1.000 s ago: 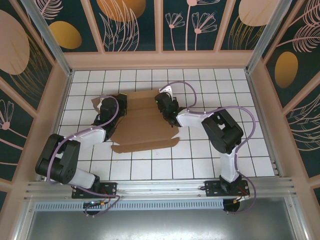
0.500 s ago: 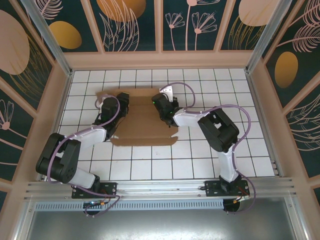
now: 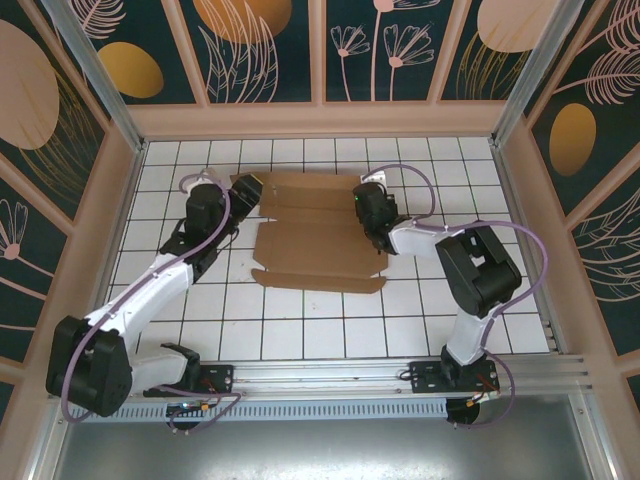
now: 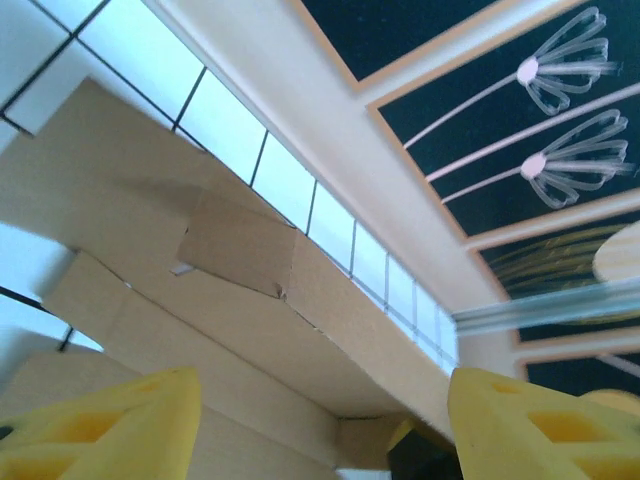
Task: Fold the paper box
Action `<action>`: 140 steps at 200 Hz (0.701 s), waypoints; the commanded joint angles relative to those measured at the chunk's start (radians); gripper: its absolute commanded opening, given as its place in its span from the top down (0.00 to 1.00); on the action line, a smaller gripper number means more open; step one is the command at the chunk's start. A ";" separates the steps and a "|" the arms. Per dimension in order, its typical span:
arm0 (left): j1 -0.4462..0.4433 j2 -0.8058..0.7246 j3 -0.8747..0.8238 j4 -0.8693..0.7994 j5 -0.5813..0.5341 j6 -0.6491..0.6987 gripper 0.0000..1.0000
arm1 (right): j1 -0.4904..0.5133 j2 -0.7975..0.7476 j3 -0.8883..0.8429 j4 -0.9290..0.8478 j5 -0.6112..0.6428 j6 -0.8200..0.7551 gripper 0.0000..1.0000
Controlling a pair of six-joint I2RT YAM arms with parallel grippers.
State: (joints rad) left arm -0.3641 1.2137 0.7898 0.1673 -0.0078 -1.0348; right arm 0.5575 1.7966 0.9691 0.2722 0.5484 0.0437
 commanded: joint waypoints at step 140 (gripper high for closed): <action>0.118 0.304 0.237 -0.139 0.428 0.319 0.44 | -0.032 -0.050 -0.071 -0.013 -0.137 -0.099 1.00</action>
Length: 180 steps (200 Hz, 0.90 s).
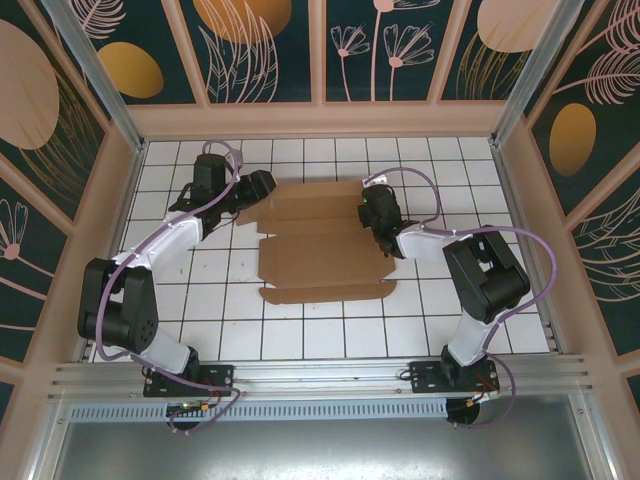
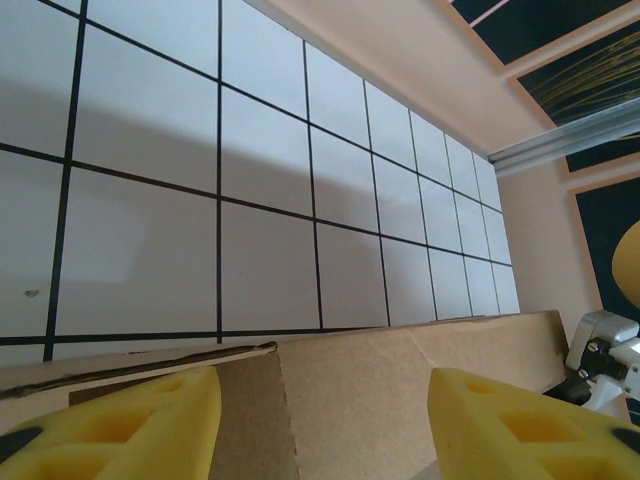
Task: Fold the paper box
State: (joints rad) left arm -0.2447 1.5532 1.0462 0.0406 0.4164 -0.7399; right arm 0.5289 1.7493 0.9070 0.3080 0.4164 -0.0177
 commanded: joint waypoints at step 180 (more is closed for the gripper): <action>0.002 -0.065 -0.183 0.246 -0.061 -0.128 0.61 | -0.011 -0.010 0.006 -0.102 0.021 -0.014 1.00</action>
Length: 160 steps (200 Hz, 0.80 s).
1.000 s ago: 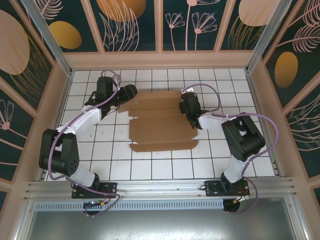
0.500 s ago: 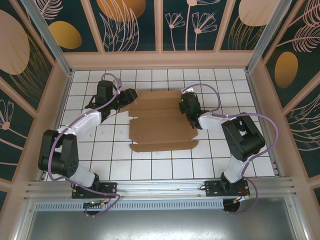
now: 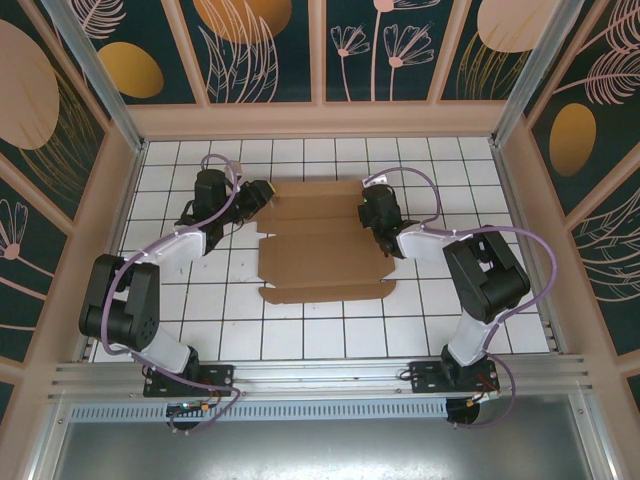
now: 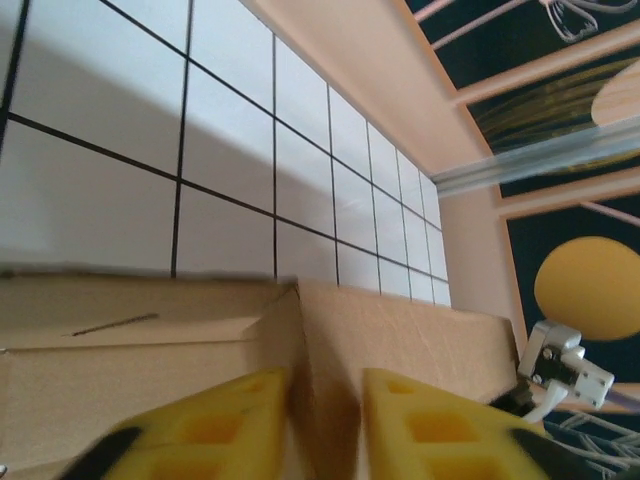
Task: Fold the paper box
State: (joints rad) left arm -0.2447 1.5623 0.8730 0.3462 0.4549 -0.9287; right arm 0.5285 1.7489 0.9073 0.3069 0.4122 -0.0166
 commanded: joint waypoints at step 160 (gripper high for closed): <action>-0.110 0.144 0.076 -0.288 -0.397 0.258 0.81 | -0.030 -0.009 0.024 -0.155 -0.037 0.001 1.00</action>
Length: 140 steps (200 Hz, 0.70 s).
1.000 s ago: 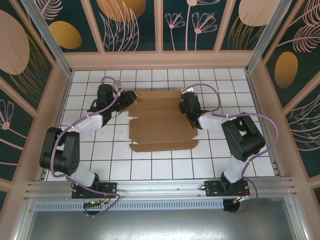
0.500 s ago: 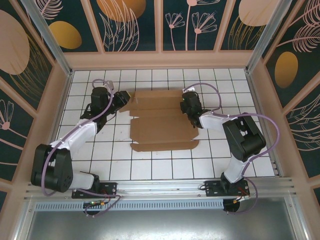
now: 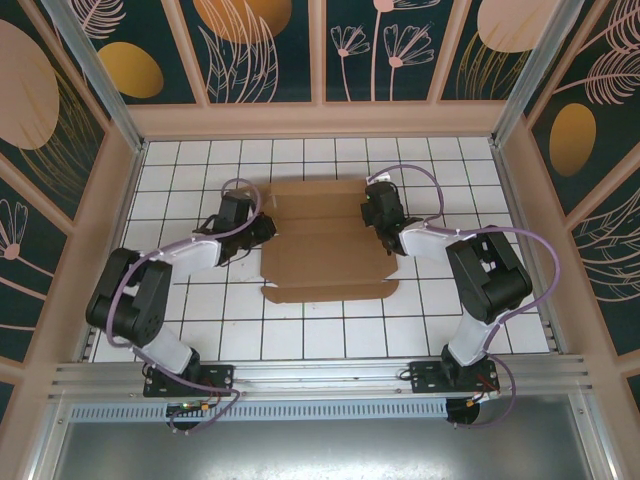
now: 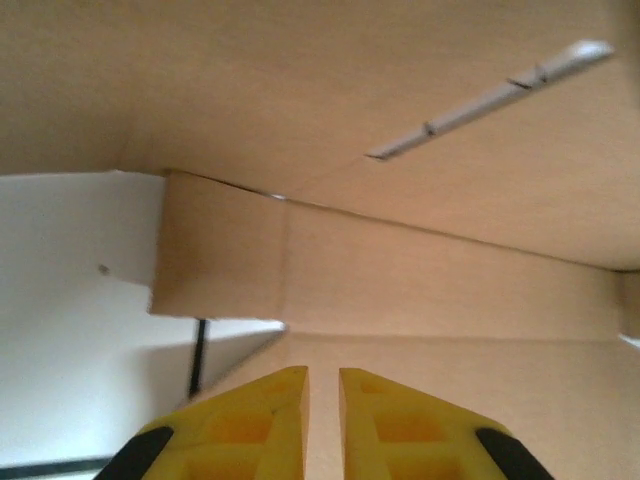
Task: Fold the paper box
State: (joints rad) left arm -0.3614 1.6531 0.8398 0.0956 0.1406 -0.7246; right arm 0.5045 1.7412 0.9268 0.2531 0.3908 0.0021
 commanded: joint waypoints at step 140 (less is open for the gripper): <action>0.066 0.249 0.195 -0.037 -0.069 0.100 0.50 | 0.006 0.031 0.018 -0.101 -0.043 -0.019 1.00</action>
State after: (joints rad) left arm -0.2966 1.8656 1.0241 0.0040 0.0223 -0.6426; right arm 0.5049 1.7416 0.9382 0.2310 0.3855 0.0059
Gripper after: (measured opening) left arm 0.495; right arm 0.110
